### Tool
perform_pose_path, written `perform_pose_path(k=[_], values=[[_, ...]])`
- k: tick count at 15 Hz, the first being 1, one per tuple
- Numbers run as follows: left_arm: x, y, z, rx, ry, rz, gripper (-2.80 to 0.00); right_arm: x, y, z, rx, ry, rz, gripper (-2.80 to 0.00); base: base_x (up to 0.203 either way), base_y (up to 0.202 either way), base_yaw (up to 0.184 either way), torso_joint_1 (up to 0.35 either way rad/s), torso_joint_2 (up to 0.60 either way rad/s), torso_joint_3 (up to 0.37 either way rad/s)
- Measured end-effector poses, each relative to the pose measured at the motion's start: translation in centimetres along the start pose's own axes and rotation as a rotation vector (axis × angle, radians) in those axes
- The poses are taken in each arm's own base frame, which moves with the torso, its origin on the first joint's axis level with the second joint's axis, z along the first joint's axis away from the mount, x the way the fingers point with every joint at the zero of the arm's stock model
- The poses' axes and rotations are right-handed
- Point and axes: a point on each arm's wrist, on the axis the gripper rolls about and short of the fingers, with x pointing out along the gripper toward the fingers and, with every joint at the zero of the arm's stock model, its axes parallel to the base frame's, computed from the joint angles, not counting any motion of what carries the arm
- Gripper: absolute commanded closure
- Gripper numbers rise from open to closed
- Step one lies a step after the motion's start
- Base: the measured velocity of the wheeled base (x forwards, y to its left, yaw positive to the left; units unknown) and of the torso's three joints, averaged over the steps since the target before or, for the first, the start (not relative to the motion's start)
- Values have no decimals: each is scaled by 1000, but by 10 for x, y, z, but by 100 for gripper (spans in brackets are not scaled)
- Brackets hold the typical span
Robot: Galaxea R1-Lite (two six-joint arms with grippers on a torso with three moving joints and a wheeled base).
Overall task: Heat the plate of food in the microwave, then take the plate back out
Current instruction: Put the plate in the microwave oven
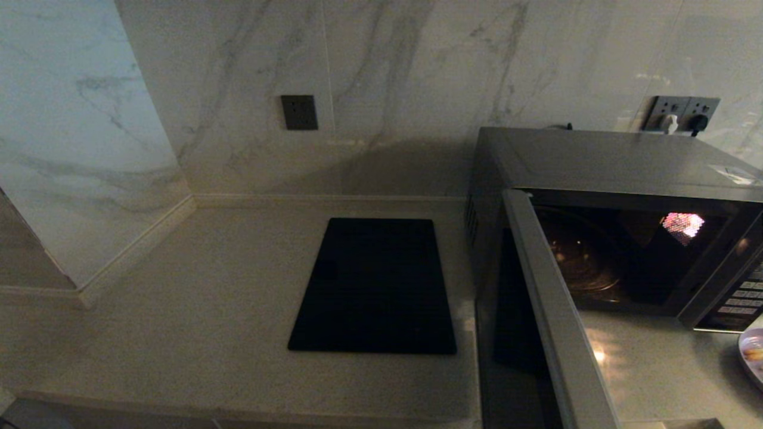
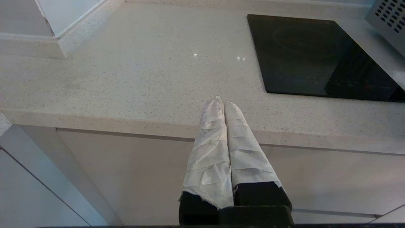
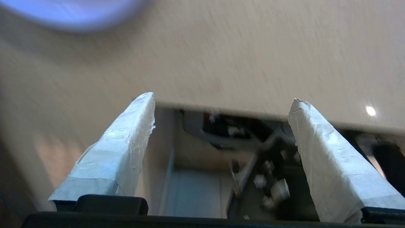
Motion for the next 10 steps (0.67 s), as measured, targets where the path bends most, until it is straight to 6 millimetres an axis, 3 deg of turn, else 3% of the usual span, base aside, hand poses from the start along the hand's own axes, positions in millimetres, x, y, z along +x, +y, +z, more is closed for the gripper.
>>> perform_pose_path(k=[5,10], values=[[0,0,0,0,0,0,0,25,14,46,50,-115,63,-280,0,0,0,0,0,0],[0,0,0,0,0,0,0,52,24,72,71,-93,51,-280,0,0,0,0,0,0]])
